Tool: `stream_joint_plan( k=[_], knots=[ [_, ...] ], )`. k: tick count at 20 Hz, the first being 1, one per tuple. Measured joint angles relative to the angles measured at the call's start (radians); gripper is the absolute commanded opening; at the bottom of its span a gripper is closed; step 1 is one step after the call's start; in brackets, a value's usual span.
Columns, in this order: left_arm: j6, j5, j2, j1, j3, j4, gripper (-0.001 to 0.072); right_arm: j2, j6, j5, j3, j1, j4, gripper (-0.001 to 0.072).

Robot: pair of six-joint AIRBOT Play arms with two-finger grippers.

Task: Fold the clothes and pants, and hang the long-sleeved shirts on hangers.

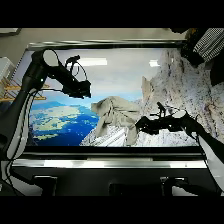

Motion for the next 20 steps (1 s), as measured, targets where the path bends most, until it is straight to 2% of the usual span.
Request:
stream_joint_plan(
  k=[1,2,6,10,16,20],
  knots=[
    [0.008,0.004,0.000,0.006,0.000,0.000,0.0467,-0.010,-0.005,-0.010,-0.001,0.002,0.011,0.0504],
    [0.018,0.008,0.000,0.013,0.000,0.000,0.0467,-0.018,-0.013,-0.019,-0.002,0.003,0.016,0.0444],
    [0.074,0.036,0.000,0.042,-0.002,-0.001,0.0467,-0.048,-0.047,-0.049,-0.005,0.006,0.028,0.0038],
    [0.146,0.098,0.000,0.090,-0.055,-0.023,0.0467,-0.046,-0.075,-0.029,-0.006,0.006,0.032,0.0033],
    [0.282,0.286,-0.026,0.176,-0.267,-0.221,0.0467,0.030,-0.075,0.059,-0.006,0.006,0.012,0.0033],
    [0.339,0.334,-0.092,0.182,-0.323,-0.318,0.0467,0.085,-0.043,0.106,-0.006,0.006,-0.013,0.0033]
  ],
)
